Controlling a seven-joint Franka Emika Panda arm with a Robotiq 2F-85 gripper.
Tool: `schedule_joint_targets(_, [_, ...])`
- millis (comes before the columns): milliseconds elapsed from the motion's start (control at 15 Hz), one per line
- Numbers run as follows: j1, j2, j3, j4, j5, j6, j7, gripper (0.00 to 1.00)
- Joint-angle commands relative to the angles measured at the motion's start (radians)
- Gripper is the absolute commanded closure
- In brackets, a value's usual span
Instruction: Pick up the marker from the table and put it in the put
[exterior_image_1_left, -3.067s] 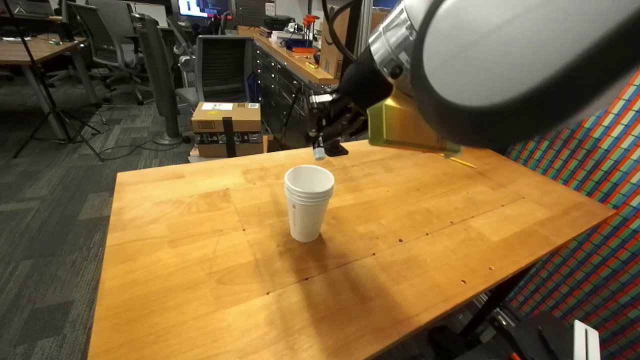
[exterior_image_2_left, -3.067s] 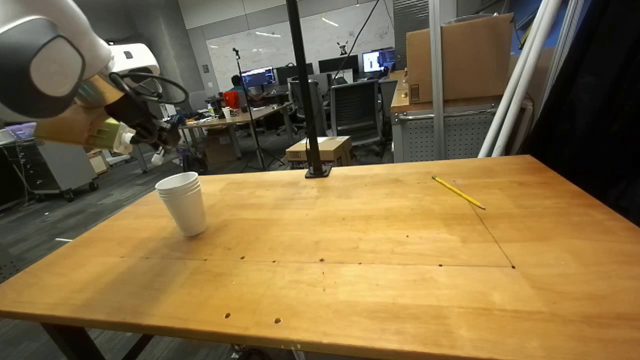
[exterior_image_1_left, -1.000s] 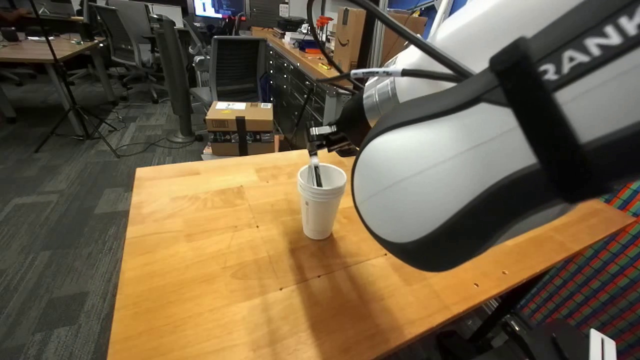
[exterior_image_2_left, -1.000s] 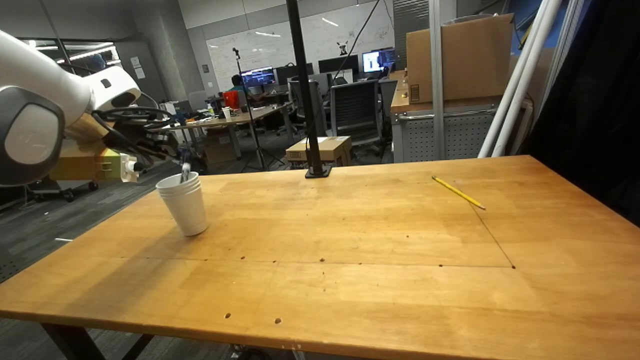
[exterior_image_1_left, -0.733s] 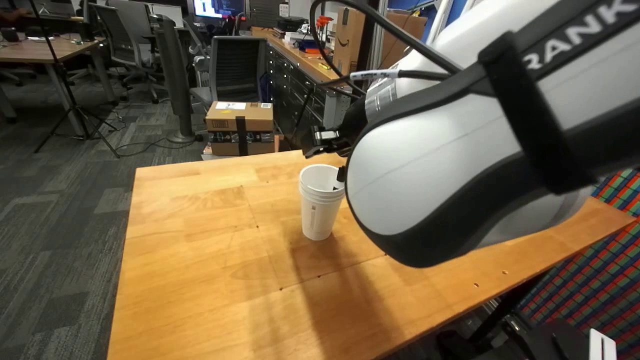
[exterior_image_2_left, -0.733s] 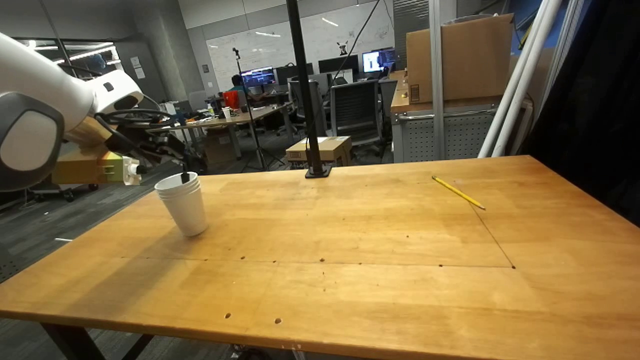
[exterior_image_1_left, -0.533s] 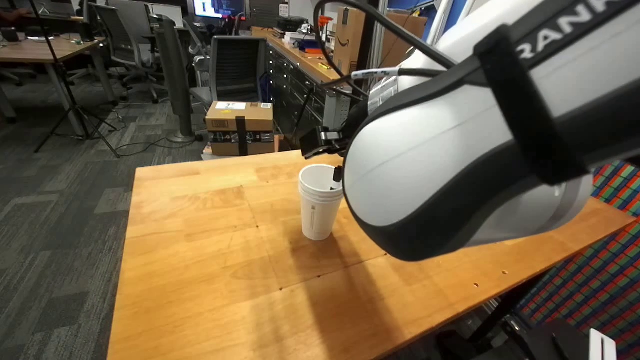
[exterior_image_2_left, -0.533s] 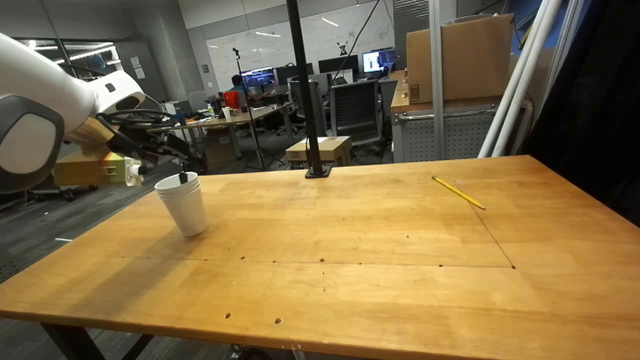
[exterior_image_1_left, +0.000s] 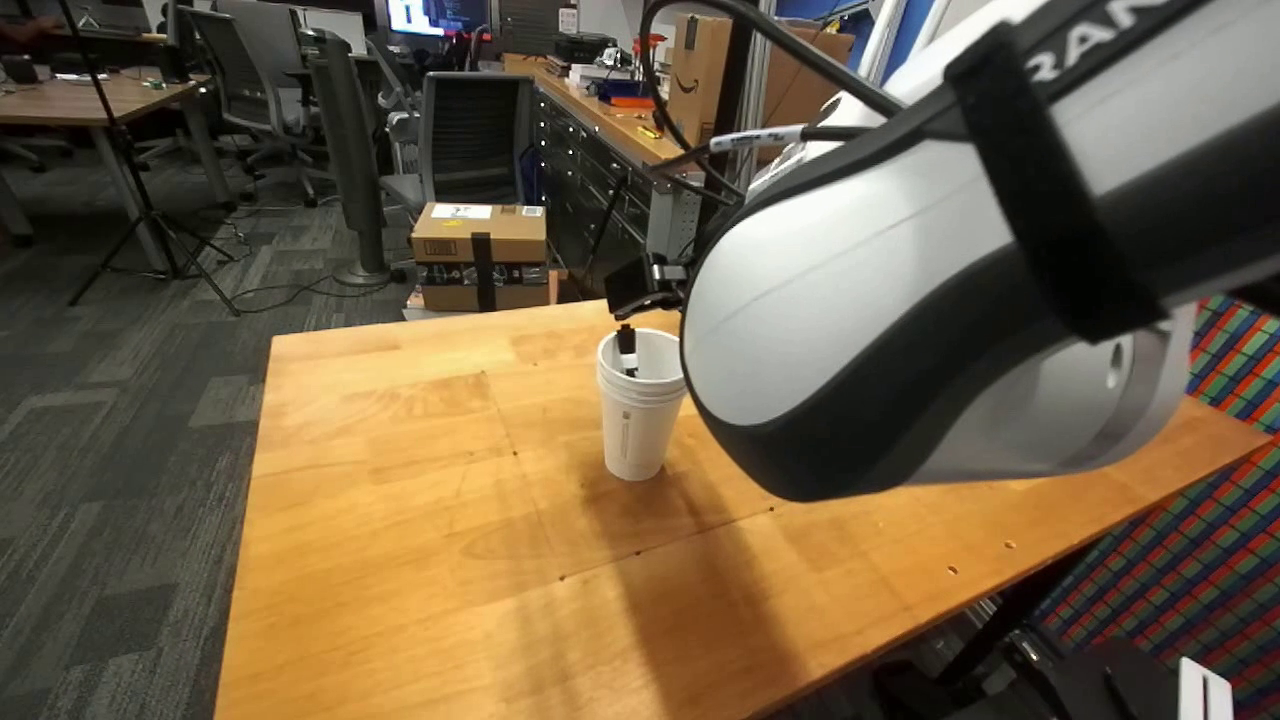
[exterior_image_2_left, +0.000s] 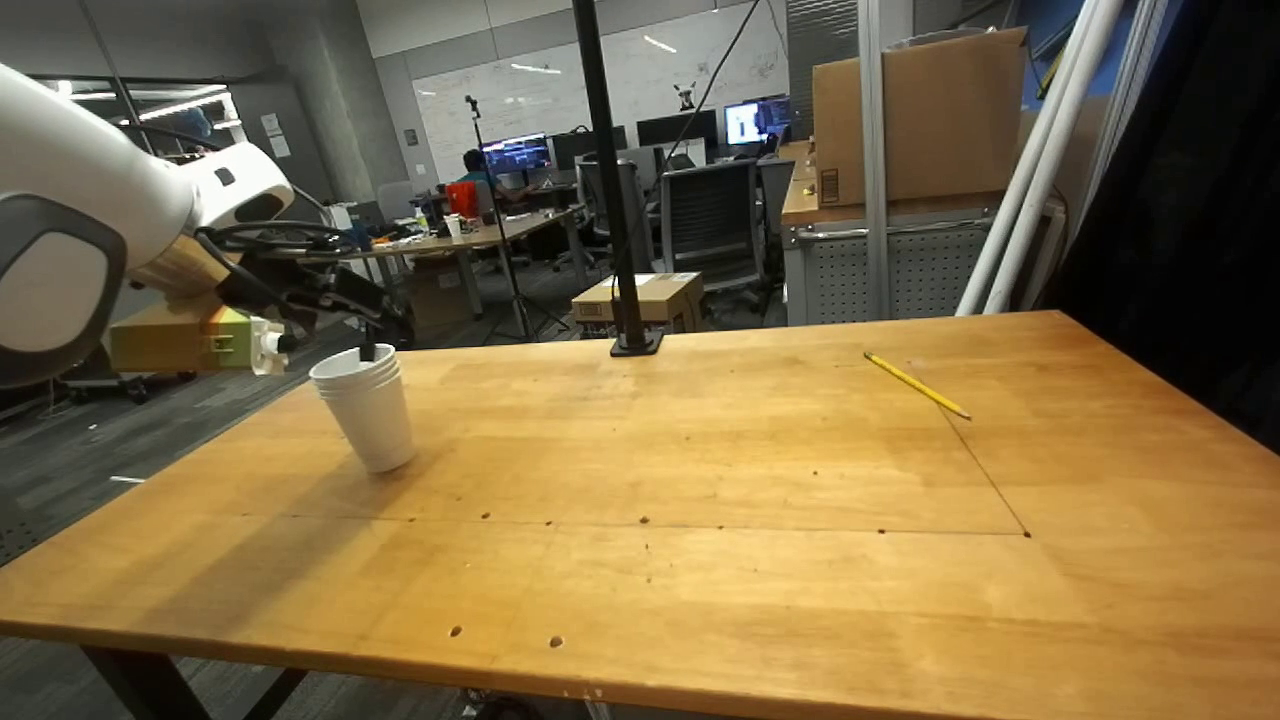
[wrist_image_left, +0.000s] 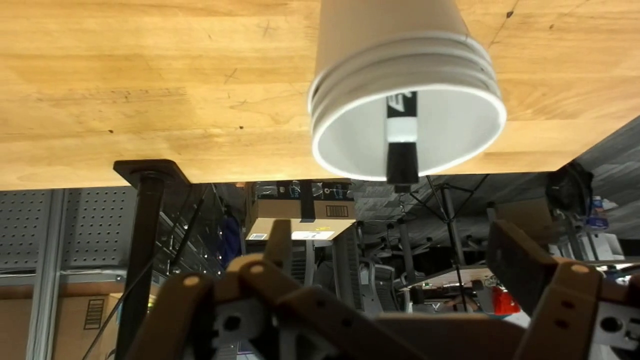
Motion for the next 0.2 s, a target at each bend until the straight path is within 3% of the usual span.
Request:
schedule_joint_targets(0, [0.0,0.0,0.0,0.0,0.0,0.0,0.0,0.0])
schedule_joint_targets(133, [0.0,0.0,0.0,0.0,0.0,0.0,0.0,0.0])
